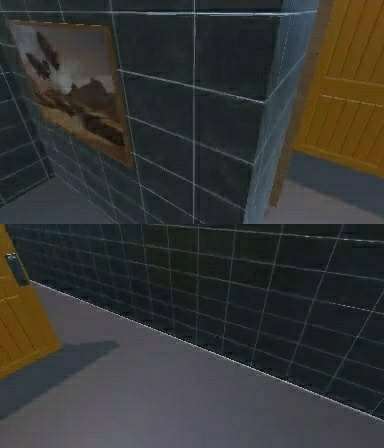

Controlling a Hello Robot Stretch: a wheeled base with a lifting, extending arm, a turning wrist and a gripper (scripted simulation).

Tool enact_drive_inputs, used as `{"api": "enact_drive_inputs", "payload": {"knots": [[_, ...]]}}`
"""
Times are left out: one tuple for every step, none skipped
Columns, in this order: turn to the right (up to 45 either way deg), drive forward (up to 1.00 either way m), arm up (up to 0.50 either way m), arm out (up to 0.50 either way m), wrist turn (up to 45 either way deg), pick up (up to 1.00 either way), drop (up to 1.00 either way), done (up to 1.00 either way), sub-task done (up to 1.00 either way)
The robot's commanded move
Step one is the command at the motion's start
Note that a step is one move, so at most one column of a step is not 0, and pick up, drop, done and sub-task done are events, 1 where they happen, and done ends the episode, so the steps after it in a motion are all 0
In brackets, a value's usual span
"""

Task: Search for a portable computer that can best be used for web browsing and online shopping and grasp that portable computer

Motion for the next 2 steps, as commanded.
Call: {"api": "enact_drive_inputs", "payload": {"knots": [[-45.0,0.0,0.0,0.0,0.0,0.0,0.0,0.0,0.0],[-45.0,0.0,0.0,0.0,0.0,0.0,0.0,0.0,0.0]]}}
